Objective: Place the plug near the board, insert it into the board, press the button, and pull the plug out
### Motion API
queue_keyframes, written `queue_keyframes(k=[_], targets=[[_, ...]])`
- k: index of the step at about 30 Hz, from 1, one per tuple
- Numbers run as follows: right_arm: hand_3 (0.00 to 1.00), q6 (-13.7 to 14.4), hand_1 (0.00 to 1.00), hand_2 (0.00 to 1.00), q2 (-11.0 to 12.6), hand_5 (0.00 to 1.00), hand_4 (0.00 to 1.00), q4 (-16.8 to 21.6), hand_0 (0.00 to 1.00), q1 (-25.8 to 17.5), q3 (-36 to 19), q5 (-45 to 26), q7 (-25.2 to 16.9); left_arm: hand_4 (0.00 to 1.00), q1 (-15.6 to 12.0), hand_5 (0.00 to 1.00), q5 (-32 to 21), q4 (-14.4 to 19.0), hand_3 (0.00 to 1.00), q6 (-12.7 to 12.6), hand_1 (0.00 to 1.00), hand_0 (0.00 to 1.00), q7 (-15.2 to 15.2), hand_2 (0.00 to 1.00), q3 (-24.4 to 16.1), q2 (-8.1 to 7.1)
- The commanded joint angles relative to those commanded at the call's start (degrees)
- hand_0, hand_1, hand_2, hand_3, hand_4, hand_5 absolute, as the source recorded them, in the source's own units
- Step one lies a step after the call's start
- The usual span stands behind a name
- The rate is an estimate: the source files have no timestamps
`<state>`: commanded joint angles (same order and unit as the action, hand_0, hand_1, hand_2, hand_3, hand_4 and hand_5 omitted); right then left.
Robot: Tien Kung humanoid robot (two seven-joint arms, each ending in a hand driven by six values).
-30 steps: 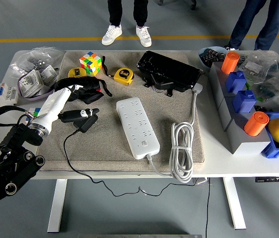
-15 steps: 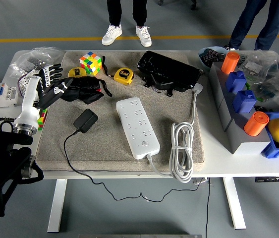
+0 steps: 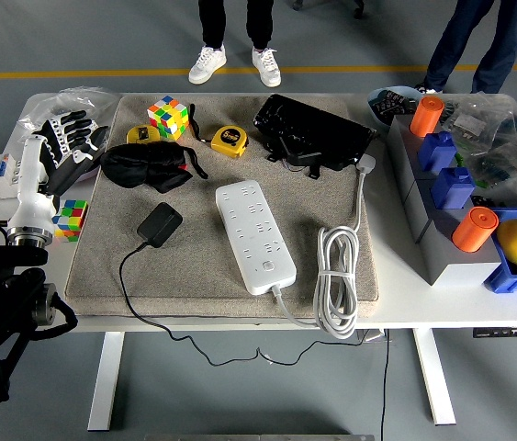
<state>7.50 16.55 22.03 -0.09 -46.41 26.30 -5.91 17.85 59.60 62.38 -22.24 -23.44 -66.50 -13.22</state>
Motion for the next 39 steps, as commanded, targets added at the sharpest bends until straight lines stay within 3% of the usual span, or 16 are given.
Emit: queue_keyframes(k=[39], targets=[[0.548,0.09,0.62,0.561,0.15,0.32,0.808,-0.04,0.605,-0.1,0.59,0.23,0.56,0.887,-0.44,0.505,1.01,-0.66,0.646,0.81,0.649,0.645,2.29,0.667,0.13,-0.38]])
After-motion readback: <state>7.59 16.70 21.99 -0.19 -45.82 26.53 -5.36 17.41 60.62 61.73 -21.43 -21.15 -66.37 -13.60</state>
